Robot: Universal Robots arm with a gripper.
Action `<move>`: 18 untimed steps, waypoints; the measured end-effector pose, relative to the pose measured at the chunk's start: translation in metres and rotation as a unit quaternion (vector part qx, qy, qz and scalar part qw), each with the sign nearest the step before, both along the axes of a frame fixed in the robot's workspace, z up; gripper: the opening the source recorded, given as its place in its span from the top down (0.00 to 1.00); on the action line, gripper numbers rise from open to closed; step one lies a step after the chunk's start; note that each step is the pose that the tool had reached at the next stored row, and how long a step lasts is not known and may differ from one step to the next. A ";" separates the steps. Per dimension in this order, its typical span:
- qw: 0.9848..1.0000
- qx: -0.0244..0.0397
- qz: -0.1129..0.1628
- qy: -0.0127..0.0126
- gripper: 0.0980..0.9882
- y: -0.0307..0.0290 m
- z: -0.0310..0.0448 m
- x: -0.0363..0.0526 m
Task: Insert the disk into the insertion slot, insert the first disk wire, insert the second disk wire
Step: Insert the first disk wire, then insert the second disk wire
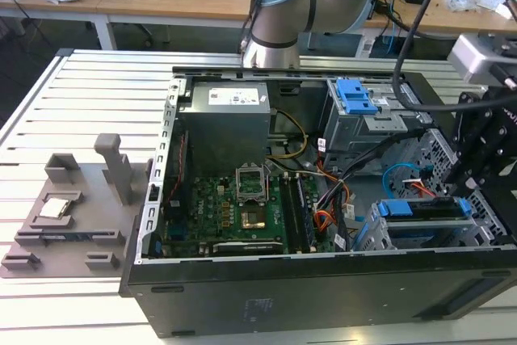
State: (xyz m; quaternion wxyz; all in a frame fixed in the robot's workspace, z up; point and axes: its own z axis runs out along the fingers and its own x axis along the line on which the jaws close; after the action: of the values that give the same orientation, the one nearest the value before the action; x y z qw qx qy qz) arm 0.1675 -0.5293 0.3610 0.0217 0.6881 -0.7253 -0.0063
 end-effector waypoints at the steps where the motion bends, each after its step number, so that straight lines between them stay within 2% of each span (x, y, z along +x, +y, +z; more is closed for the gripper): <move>1: 1.000 0.000 0.000 0.000 0.84 0.0016 0.0047 0.0000; 3: 1.000 0.000 0.000 0.000 0.99 0.0034 0.0123 0.0000; 5: 1.000 0.000 0.000 0.000 0.99 0.0045 0.0203 0.0000; 7: 1.000 0.000 0.000 0.000 0.99 0.0045 0.0245 0.0000; 18: 1.000 0.000 0.000 0.000 0.99 0.0046 0.0251 0.0000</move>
State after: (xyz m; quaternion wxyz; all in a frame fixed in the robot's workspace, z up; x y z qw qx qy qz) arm 0.1675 -0.5248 0.3861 0.0219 0.6881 -0.7252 -0.0061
